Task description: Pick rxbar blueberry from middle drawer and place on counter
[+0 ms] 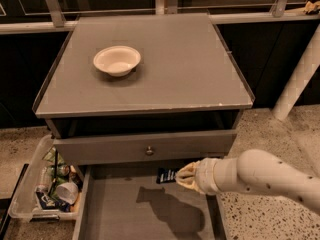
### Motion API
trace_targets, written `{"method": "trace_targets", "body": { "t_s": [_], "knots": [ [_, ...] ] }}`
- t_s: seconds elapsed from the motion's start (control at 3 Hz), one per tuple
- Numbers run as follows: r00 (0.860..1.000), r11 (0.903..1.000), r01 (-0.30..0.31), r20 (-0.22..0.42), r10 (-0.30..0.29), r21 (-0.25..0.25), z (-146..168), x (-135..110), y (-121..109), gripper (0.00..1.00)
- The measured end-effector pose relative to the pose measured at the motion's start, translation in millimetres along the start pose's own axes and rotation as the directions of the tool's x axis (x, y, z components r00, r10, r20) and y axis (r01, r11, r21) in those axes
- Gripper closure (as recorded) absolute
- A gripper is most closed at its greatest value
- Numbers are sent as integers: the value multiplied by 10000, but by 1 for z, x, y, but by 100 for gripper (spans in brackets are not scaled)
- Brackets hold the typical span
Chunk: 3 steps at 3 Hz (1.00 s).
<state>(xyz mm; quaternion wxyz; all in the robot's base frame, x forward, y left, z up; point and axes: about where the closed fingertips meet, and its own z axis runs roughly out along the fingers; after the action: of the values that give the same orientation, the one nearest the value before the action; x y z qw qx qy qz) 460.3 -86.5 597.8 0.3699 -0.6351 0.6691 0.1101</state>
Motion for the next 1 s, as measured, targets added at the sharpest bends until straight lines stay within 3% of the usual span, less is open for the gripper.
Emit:
{"method": "trace_targets", "body": {
  "t_s": [0.67,1.0],
  "knots": [
    [9915,9919,881,-1036,-785,914,-125,-79,-67,100],
    [9831,9837,1363,-1387,-1196,1174,-169,-118,-86,100]
  ]
}}
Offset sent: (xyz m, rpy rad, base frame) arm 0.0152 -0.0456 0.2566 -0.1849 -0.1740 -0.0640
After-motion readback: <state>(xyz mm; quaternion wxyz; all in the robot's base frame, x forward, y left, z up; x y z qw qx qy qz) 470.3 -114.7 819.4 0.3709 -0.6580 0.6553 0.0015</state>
